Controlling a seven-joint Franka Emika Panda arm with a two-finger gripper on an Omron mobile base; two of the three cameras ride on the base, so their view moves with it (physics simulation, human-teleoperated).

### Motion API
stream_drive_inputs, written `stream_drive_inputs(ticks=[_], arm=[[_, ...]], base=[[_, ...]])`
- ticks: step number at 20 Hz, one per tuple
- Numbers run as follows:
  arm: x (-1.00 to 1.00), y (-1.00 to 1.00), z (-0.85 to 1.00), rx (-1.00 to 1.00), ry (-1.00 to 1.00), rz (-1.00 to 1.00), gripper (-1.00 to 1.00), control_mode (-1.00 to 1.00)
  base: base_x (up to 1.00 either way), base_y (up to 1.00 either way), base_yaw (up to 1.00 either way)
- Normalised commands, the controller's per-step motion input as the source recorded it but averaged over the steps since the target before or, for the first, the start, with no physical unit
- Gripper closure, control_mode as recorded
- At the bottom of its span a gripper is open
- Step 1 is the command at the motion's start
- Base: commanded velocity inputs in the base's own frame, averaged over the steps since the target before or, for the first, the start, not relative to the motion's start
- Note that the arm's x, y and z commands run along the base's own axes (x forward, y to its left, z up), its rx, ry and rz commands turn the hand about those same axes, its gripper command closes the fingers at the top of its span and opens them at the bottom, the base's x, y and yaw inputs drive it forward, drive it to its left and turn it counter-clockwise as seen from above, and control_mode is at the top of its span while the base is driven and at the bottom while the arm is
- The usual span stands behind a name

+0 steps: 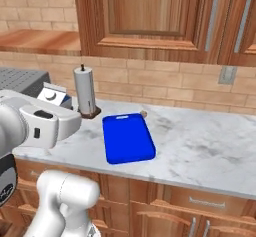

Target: Take out the milk from the fridge and place it on the tray on the counter. Then take the sugar cube near the tray and place it in the tray.

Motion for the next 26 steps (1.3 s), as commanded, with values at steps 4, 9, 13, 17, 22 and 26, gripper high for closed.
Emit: stream_drive_inputs(ticks=[4,9,13,17,22,26], arm=[[0.00,0.00,0.00,0.00,0.00,0.00,1.00,1.00],[0.00,0.00,0.00,0.00,0.00,0.00,1.00,1.00],[0.00,0.00,0.00,0.00,0.00,0.00,1.00,1.00],[0.00,0.00,0.00,0.00,0.00,0.00,1.00,1.00],[0.00,-0.06,-0.22,0.00,0.00,0.08,1.00,-1.00],[-0.40,-0.14,-0.48,0.00,0.00,0.13,1.00,-1.00]], base=[[1.00,0.00,0.01],[0.85,0.00,0.02],[0.73,0.00,0.09],[0.41,-0.01,0.15],[0.03,0.00,0.02],[0.00,0.00,0.00]])
